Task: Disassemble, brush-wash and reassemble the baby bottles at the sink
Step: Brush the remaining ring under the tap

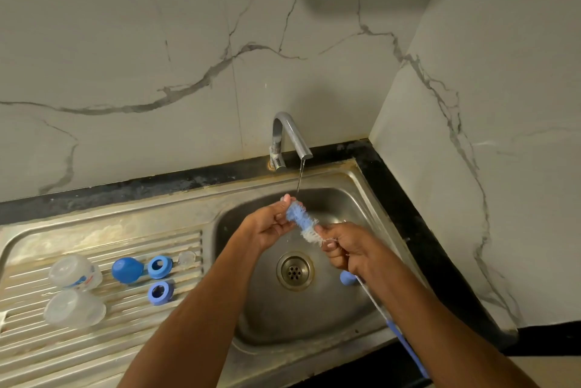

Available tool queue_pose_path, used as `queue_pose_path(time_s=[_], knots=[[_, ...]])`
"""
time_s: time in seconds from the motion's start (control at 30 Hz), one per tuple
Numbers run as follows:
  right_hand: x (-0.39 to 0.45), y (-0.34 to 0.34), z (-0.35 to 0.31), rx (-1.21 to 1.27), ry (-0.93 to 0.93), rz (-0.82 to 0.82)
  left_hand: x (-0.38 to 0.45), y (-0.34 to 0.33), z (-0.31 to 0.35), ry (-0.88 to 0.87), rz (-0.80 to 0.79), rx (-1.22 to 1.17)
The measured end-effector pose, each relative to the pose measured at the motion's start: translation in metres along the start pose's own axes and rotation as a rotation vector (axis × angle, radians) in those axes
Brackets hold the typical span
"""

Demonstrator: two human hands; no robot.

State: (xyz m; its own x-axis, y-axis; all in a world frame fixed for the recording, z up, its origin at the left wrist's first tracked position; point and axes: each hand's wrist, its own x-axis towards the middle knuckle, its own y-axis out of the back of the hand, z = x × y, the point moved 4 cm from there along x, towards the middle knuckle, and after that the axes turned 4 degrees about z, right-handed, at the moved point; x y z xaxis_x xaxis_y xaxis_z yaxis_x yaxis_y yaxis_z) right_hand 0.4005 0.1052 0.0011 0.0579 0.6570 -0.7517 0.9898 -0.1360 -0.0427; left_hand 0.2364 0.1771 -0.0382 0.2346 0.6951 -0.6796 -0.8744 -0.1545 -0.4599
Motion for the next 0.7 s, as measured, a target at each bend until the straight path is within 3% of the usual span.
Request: queue_pose_path(time_s=[0.07, 0.1, 0.17, 0.27, 0.3, 0.37, 0.43, 0.57, 0.63, 0.7], knots=[[-0.001, 0.004, -0.001, -0.008, 0.014, -0.028, -0.002, 0.001, 0.004, -0.006, -0.017, 0.016], [0.0, 0.007, -0.002, -0.144, 0.114, 0.028, -0.001, 0.002, 0.004, 0.0, 0.013, 0.077], [-0.001, 0.011, -0.008, -0.532, 0.473, 0.226, 0.003, 0.008, 0.0, 0.051, 0.096, 0.208], [-0.015, -0.001, -0.006, -1.192, 0.979, 0.464, 0.005, 0.003, -0.002, 0.106, 0.077, 0.21], [-0.016, -0.005, -0.001, -1.397, 1.067, 0.523, 0.004, 0.0, -0.001, 0.098, 0.085, 0.202], [-0.012, -0.012, 0.013, -1.575, 1.14, 0.554, 0.003, -0.003, 0.0, 0.063, 0.133, 0.239], [-0.012, -0.011, 0.007, -1.242, 0.985, 0.457, 0.001, -0.003, 0.001, 0.031, 0.159, 0.23], [0.004, -0.003, 0.009, -0.112, 0.085, 0.076, -0.005, -0.003, 0.002, 0.026, 0.047, 0.066], [0.001, -0.002, 0.009, 0.067, -0.021, -0.003, -0.004, -0.004, 0.005, 0.024, 0.013, 0.023], [0.004, 0.006, 0.006, -0.136, 0.177, 0.092, -0.002, -0.002, 0.006, 0.038, 0.039, 0.098]])
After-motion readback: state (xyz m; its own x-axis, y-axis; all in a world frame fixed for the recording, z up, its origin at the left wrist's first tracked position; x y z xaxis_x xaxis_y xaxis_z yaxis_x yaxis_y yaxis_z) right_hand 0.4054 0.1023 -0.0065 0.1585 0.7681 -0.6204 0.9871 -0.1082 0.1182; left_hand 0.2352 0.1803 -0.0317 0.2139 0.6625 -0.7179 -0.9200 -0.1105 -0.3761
